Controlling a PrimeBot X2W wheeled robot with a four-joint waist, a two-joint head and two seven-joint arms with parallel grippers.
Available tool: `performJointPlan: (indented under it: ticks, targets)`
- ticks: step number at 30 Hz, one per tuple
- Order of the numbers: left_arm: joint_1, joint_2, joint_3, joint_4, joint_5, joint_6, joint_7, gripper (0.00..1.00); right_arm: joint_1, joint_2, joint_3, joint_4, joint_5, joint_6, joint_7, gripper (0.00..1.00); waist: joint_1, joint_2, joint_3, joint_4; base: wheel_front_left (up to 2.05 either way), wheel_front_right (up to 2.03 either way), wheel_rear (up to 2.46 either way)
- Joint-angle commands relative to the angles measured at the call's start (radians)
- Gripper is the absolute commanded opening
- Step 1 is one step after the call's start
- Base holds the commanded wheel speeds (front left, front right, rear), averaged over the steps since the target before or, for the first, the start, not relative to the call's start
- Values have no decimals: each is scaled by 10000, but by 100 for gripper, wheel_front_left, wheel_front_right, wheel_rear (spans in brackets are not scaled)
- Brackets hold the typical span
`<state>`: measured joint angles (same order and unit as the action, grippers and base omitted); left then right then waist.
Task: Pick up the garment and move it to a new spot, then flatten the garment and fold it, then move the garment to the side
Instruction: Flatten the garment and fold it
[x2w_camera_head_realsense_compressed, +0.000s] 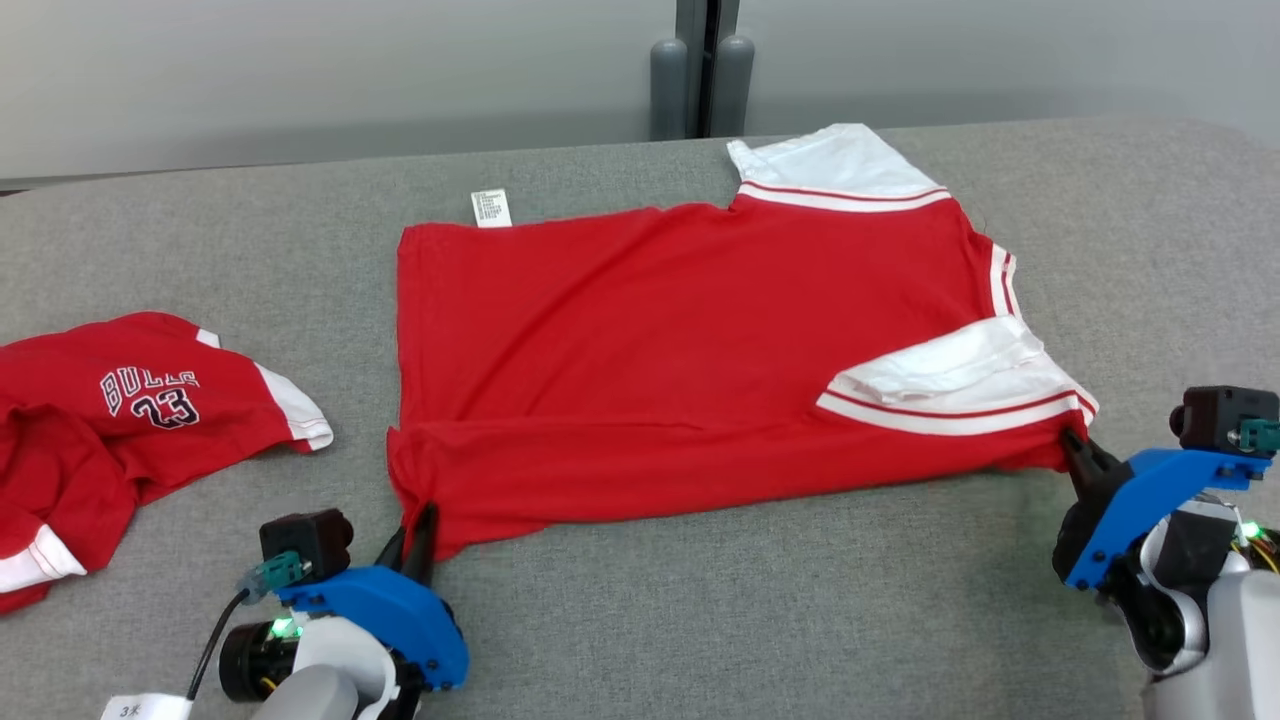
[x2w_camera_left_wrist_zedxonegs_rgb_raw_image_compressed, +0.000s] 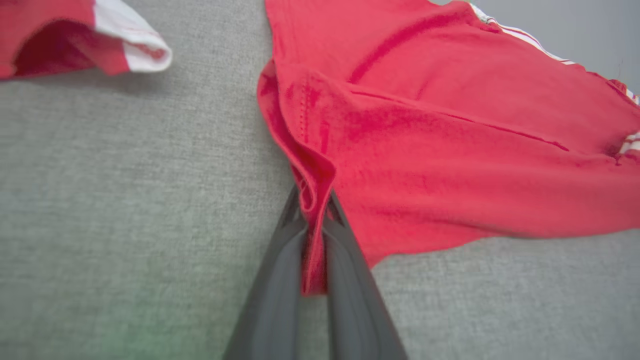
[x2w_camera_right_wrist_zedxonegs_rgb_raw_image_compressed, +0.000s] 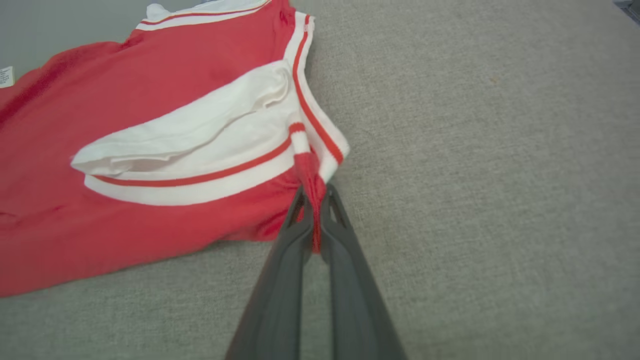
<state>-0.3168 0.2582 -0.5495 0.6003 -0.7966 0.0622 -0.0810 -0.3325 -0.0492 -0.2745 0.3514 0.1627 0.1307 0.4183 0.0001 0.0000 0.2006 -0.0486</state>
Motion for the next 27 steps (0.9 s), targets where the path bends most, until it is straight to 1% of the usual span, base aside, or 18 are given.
performJointPlan:
  ticks: [1,4,10,14,18,19,20,21,24,25,27]
  targets:
    - [246,162,46,-31,-59,98,47,0,202,-23,-6,-134,40,2,62,0,-1,0,-102,-5,0,0,0]
    - [862,429,164,-937,-241,331,284,0,1010,-24,65,-1134,314,2,640,0,-1,0,-258,-11,0,0,0]
    - [2254,1157,298,-3157,-397,1207,882,0,2704,-28,41,-2916,1084,2,1475,0,-1,0,-445,-48,0,0,0]
    - [3249,1604,349,-4509,-474,1895,1294,0,3635,-28,53,-3531,1568,2,1757,0,-1,0,-567,-126,0,0,0]
    - [3952,1916,362,-5468,-652,2370,1803,0,4260,-28,30,-3637,1860,2,1860,0,-1,0,-631,-133,0,0,0]
    - [4062,2013,340,-5623,-634,2480,1931,45,4348,-27,22,-3612,1877,2,1823,49,-1,0,-645,-132,0,0,0]
    - [4153,2091,312,-5732,-627,2575,2059,76,4410,-28,6,-3572,1876,2,1795,100,-1,0,-656,-139,0,0,0]
    - [4213,2134,285,-5832,-666,2644,2191,100,4418,-28,9,-3538,1890,2,1766,100,-1,0,-665,-154,0,0,0]
    - [4313,2101,274,-6219,-893,2680,2475,100,4211,-22,125,-3540,1748,3,1699,100,-1,0,-685,-173,0,0,0]
    - [4307,2151,234,-6329,-934,2635,2607,100,4108,-23,141,-3593,1699,3,1727,100,-1,0,-688,-163,0,0,0]
    - [4149,2328,269,-6530,-953,2696,2832,100,3845,-23,163,-3826,1401,3,1861,100,-1,0,-683,-141,0,0,0]
